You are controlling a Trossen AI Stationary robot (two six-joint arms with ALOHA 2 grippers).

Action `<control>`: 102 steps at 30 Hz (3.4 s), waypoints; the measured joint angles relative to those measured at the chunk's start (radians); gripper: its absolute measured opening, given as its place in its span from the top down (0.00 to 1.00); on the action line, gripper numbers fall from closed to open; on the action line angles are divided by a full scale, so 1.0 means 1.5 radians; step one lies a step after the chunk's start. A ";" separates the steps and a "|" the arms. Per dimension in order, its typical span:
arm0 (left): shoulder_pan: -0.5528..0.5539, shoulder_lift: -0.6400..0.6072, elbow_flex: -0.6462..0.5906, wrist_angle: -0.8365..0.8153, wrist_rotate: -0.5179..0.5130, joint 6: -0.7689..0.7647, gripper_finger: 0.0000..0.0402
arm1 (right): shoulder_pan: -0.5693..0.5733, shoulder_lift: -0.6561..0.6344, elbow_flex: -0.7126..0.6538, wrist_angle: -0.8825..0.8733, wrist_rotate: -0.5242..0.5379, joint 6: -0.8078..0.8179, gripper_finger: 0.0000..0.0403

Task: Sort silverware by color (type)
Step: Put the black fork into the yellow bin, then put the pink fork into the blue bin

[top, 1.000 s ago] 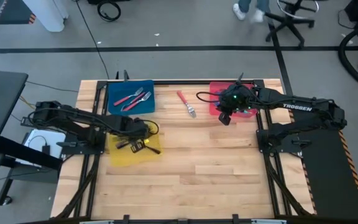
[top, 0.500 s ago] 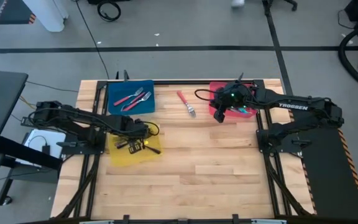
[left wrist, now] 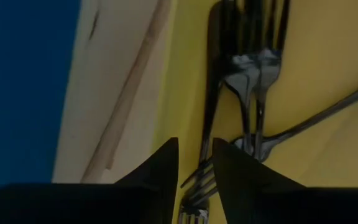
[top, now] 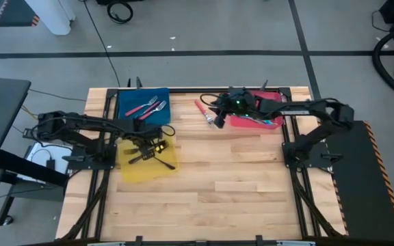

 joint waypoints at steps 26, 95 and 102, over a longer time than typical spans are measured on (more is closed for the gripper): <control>-0.012 -0.026 0.022 0.071 0.093 -0.001 0.73 | -0.058 0.325 0.282 -0.252 -0.042 0.136 0.69; -0.114 0.011 0.164 0.018 -0.013 0.124 0.73 | -0.082 0.343 0.282 -0.217 -0.026 0.149 0.69; 0.015 -0.062 0.164 -0.019 -0.015 0.204 0.73 | -0.063 0.355 0.282 -0.239 0.007 0.170 0.69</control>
